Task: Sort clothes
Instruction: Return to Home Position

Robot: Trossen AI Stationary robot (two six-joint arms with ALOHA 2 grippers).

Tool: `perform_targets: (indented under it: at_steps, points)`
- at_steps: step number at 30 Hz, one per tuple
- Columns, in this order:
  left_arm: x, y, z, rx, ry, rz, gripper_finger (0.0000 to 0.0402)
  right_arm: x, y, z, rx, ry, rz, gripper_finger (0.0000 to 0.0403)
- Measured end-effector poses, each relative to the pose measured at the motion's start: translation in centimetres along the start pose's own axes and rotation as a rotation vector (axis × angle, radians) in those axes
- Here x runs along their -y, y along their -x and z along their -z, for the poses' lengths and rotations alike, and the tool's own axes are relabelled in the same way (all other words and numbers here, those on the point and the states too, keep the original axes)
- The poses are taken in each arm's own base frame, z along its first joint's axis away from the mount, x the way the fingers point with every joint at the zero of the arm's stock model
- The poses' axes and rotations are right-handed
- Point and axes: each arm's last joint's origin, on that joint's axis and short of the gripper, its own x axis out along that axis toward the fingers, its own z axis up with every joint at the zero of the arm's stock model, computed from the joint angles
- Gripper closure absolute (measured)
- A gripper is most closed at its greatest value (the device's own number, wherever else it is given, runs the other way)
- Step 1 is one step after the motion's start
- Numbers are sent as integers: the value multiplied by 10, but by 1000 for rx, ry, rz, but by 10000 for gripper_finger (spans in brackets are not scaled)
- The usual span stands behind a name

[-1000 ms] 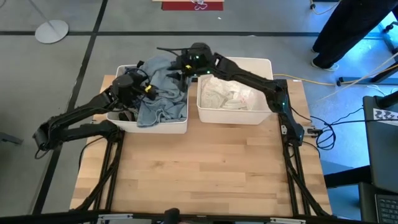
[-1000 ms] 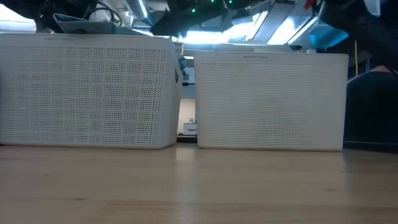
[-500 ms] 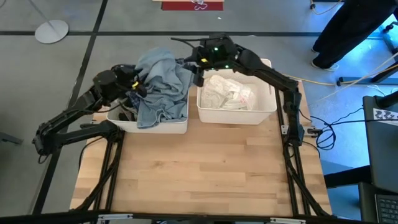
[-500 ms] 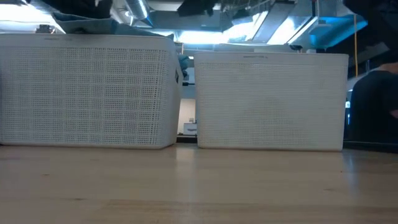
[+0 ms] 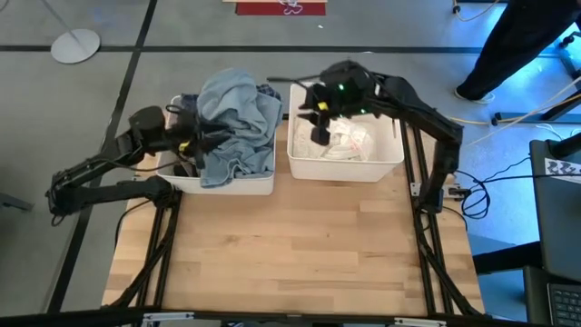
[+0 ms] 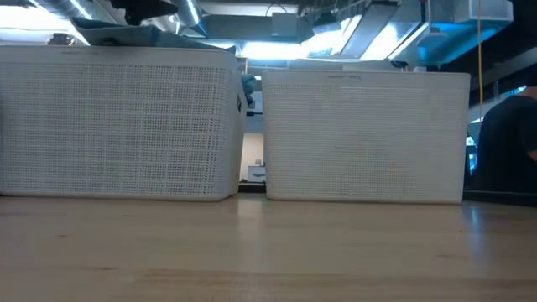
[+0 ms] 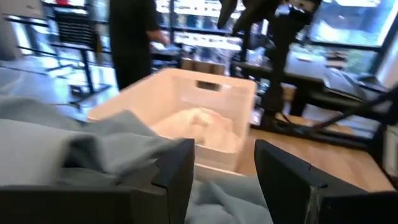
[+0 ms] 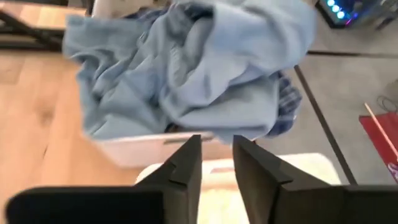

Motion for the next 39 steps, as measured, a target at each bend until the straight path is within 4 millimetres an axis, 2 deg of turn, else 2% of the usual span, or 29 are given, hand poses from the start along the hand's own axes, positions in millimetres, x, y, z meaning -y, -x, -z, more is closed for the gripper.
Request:
perform_targets:
  at_steps: [4,11,17,21,27,35,39]
  points:
    - [12,-2,4,-40,-6,28,247,-24,9,1,-47,8,-37,344]
    - [31,-1,8,-68,-44,22,288,-60,20,1,-95,34,-13,393]
    - [42,7,12,-103,-81,99,325,-86,32,2,-84,58,-63,395]
    - [48,8,22,-72,-96,153,349,-101,39,12,-58,60,-96,390]
    - [56,12,37,-6,-96,300,374,-118,46,53,63,16,-137,389]
    - [68,17,56,-45,-25,672,388,-129,57,141,307,-83,-195,389]
    - [71,15,67,-62,18,721,392,-130,57,182,398,-138,-220,389]
